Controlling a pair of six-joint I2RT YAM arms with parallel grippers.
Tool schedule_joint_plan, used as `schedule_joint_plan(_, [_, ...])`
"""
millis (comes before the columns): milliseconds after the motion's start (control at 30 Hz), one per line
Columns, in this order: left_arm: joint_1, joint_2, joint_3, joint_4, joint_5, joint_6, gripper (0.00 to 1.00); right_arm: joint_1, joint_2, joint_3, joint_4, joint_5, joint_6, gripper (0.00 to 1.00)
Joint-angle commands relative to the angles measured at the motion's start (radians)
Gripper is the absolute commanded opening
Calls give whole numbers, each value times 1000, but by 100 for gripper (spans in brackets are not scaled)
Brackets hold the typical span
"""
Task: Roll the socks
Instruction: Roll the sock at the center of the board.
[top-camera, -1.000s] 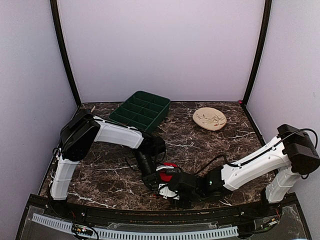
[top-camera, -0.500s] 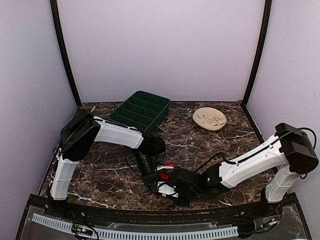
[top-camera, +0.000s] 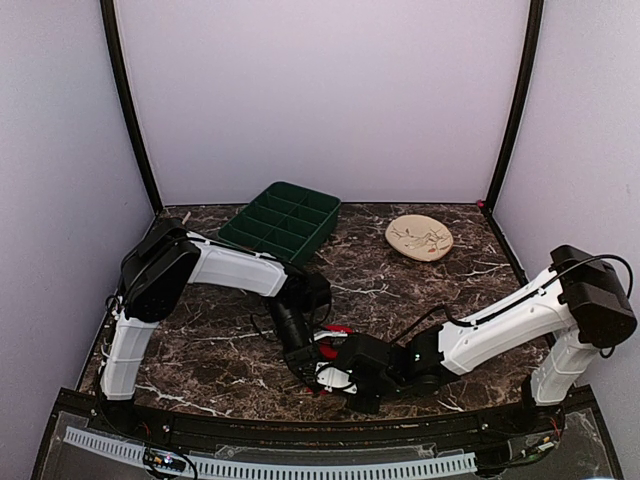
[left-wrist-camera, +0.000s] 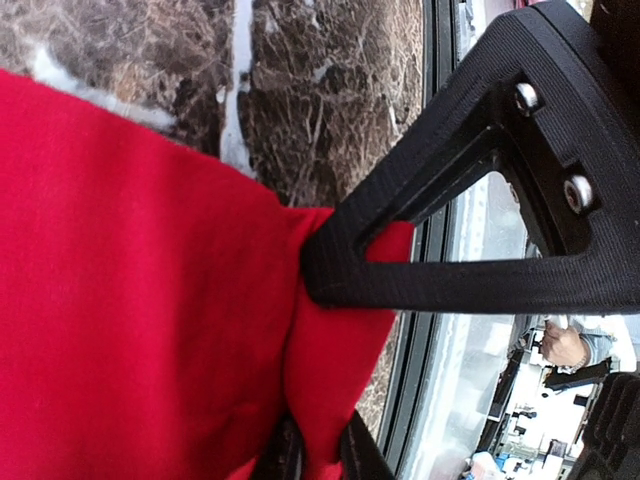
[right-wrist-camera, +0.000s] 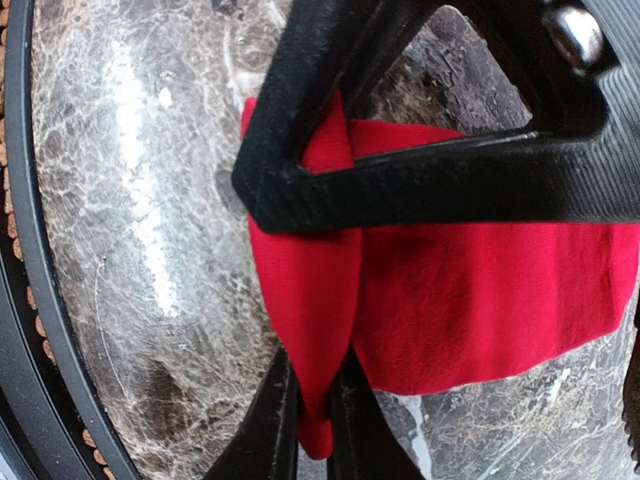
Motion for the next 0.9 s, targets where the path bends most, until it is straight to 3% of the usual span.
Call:
schedule_joint_plan(0, [21,-12,-10,-3,-83,-25,16,-26,-6,-12,-21,-47,26,9])
schedule_joint_plan(167, [43,-57,-63,34,-92,-43,21,-49,-21,-25,-5,-77,38,8])
schedule_joint_plan(700, [107,-212,-220,198,-118,-121,22,-97,-29,-36,-1,-175,64,8])
schedule_joint_plan(867, [116,-265,-272,276,-205,-157,22,-121,-25,-25,-12,-251,67,8])
